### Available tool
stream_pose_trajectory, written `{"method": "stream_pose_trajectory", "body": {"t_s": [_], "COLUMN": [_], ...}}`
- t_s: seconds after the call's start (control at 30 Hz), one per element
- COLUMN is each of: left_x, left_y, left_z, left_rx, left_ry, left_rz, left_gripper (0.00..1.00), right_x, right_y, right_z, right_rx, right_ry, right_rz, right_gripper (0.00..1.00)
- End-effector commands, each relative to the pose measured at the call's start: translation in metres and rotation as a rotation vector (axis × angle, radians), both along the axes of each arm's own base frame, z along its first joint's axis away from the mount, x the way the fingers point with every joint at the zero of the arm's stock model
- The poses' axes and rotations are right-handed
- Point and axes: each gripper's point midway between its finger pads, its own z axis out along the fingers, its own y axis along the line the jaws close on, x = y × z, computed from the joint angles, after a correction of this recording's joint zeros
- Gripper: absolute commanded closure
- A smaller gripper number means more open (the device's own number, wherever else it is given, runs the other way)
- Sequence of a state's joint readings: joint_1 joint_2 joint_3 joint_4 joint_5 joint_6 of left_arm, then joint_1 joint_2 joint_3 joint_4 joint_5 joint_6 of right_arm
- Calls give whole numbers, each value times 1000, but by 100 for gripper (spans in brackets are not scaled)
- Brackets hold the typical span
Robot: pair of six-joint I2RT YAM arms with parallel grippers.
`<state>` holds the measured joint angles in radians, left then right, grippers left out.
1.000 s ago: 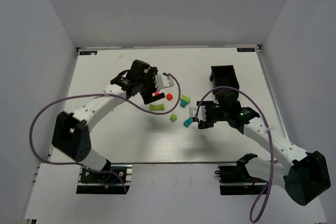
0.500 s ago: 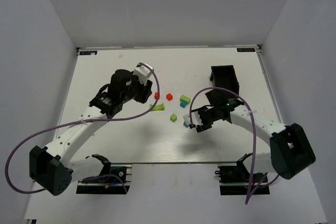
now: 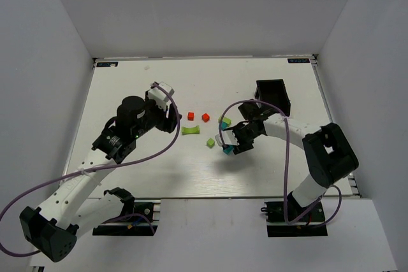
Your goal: Build the wood block tower
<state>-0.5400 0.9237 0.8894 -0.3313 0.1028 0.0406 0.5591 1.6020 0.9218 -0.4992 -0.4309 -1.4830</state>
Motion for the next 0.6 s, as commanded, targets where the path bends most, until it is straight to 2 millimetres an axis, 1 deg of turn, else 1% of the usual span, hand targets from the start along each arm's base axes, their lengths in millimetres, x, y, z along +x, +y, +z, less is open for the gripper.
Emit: {"method": "stream_pose_trajectory", "body": {"t_s": [0.0,0.1,0.13,0.2,0.23,0.33,0.37,0.47,0.5,0.57], "left_x": [-5,-5,-3,-3,-3,-3,-3,-2,-2,-2], "left_y": [-5,-7,-4,-4,-4,-4,-4,-5,-5,-5], "left_z": [-2,-5,-5,-5,-5,-5,-5,-8,-8,-8], "left_rx": [-17,-14,-15,-15,-15,-15,-15,-10,-10,-10], "left_ry": [11,21,21,21,21,21,21,29,29,29], "left_rz": [-24,-32,-23,-23,-23,-23,-23,-23,-23,-23], "left_gripper": [27,27,27,27,27,27,27,27,27,27], "right_x": [9,13,12,13,14,13,13,12,13,6], "right_y": [0,-4,-3,-3,-3,-5,-7,-10,-11,-12], "right_z": [4,-1,-3,-7,-7,-13,-15,-18,-17,-15], "right_rx": [-29,-49,-53,-59,-62,-78,-86,-102,-107,-106], "right_ry": [-35,-42,-42,-32,-31,-18,-17,-10,-10,15], "right_rz": [18,10,15,12,7,5,0,-9,-14,-10], "right_gripper": [38,38,38,39,42,54,64,78,86,92]}}
